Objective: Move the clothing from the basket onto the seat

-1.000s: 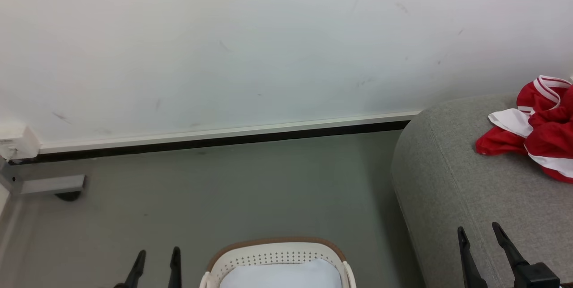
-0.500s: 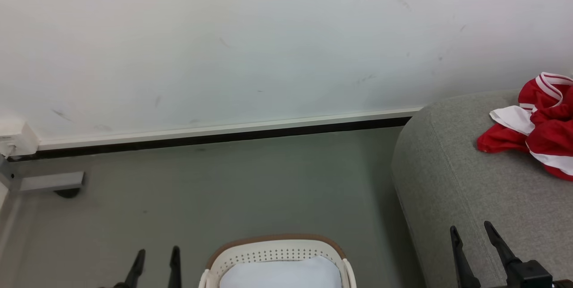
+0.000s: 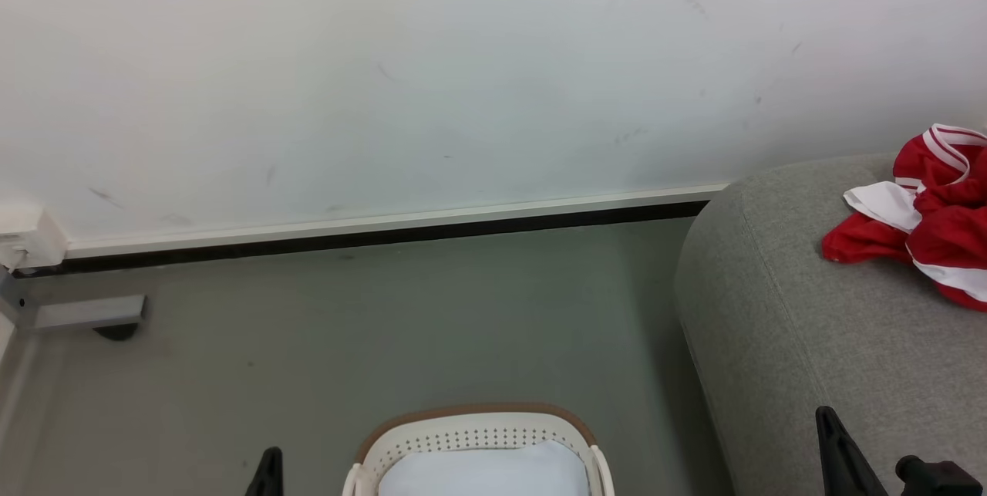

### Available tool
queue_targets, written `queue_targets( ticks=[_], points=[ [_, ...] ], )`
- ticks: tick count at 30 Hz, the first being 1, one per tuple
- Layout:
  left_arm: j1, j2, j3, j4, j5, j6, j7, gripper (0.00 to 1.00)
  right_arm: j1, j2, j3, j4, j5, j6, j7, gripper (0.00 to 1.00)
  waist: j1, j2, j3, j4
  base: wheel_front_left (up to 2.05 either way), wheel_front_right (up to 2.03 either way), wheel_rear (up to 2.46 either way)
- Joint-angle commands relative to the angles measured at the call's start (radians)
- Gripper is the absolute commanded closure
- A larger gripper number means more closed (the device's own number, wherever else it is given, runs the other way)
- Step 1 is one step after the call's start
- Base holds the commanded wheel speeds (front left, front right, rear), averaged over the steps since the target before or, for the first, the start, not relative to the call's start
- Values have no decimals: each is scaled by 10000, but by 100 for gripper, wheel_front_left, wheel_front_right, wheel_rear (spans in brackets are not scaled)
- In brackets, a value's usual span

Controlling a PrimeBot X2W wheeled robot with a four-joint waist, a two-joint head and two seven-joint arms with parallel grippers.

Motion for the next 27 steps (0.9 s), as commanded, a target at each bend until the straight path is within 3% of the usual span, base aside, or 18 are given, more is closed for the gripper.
queue_targets(
  ticks=[1, 27],
  points=[
    [-265, 35, 83, -185, -439, -18, 89, 100, -213, -54, -77, -241, 460, -2, 87, 100, 0, -1, 0, 6, 0, 0, 0],
    [-750, 60, 384, -269, -4441, -215, 1080, 100, -380, -67, -347, -666, 4757, -7, 1085, 100, 0, -1, 3, 71, 0, 0, 0]
  ],
)
